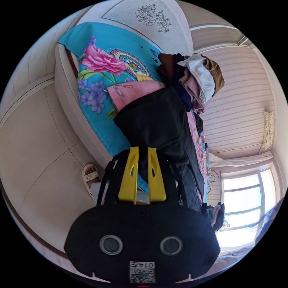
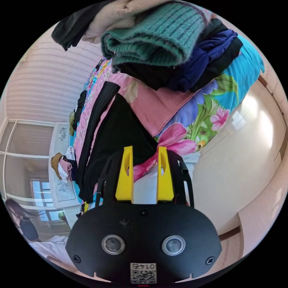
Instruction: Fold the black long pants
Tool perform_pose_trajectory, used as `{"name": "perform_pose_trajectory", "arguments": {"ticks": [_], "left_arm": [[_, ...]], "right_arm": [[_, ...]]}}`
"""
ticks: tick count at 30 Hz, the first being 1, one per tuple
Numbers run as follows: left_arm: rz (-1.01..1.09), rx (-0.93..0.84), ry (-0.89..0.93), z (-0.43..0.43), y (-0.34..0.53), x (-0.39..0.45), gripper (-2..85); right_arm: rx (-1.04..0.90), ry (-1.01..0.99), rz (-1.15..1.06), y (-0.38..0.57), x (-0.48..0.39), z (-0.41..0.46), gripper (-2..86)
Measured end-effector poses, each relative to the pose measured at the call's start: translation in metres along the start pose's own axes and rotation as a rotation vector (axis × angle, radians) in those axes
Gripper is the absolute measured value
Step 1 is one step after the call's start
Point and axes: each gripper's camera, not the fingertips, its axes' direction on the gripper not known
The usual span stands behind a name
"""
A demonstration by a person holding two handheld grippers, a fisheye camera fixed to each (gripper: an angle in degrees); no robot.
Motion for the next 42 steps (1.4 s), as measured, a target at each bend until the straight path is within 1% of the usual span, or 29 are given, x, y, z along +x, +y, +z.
{"name": "perform_pose_trajectory", "arguments": {"ticks": [3,6,8,10,13,14,17,20,24,27,28,31,33,36,39,42], "left_arm": [[0.022,0.001,0.001,-0.020,0.000,0.004,0.5],[0.030,0.025,0.030,-0.043,0.001,0.007,-0.5],[0.026,0.039,0.058,-0.055,0.003,0.009,-0.5],[0.034,0.044,0.061,-0.065,0.004,0.011,0.0],[0.043,0.023,-0.001,-0.073,0.003,0.014,3.9],[0.037,0.006,-0.026,-0.074,0.003,0.015,5.6],[0.039,-0.015,-0.069,-0.076,0.002,0.016,7.3],[0.049,-0.027,-0.082,-0.081,0.001,0.022,5.6],[0.074,-0.030,-0.068,-0.099,0.002,0.027,-0.1],[0.104,-0.013,-0.034,-0.118,0.006,0.031,-0.8],[0.111,-0.012,-0.028,-0.122,0.006,0.033,-0.8],[0.138,-0.021,0.004,-0.138,0.005,0.043,-0.9],[0.185,0.007,0.091,-0.154,0.001,0.052,-1.0],[0.199,0.055,0.204,-0.169,-0.009,0.062,-1.0],[0.236,0.072,0.210,-0.173,-0.026,0.083,-1.0],[0.270,0.081,0.225,-0.166,-0.048,0.111,-1.0]], "right_arm": [[0.018,-0.028,0.006,0.007,0.002,-0.008,6.2],[0.045,-0.038,-0.008,0.015,0.001,-0.017,2.3],[0.064,-0.058,-0.009,0.018,-0.001,-0.022,1.7],[0.080,-0.080,-0.016,0.020,-0.003,-0.024,1.9],[0.082,-0.021,-0.056,0.019,-0.013,-0.018,5.3],[0.048,0.008,-0.079,0.016,-0.018,-0.010,7.7],[-0.105,0.047,-0.083,0.008,-0.026,0.021,8.0],[-0.140,0.083,-0.118,0.011,-0.040,0.033,5.2],[-0.106,0.006,-0.130,0.018,-0.051,0.020,2.5],[-0.058,-0.019,-0.155,0.017,-0.065,-0.001,1.8],[-0.053,-0.007,-0.168,0.016,-0.070,-0.004,1.7],[-0.053,0.120,-0.281,0.006,-0.110,-0.011,1.4],[-0.066,0.215,-0.378,-0.007,-0.149,-0.008,1.2],[-0.073,0.315,-0.480,-0.031,-0.198,0.000,1.0],[-0.085,0.393,-0.554,-0.060,-0.241,0.015,0.9],[-0.117,0.454,-0.580,-0.095,-0.274,0.037,0.9]]}}
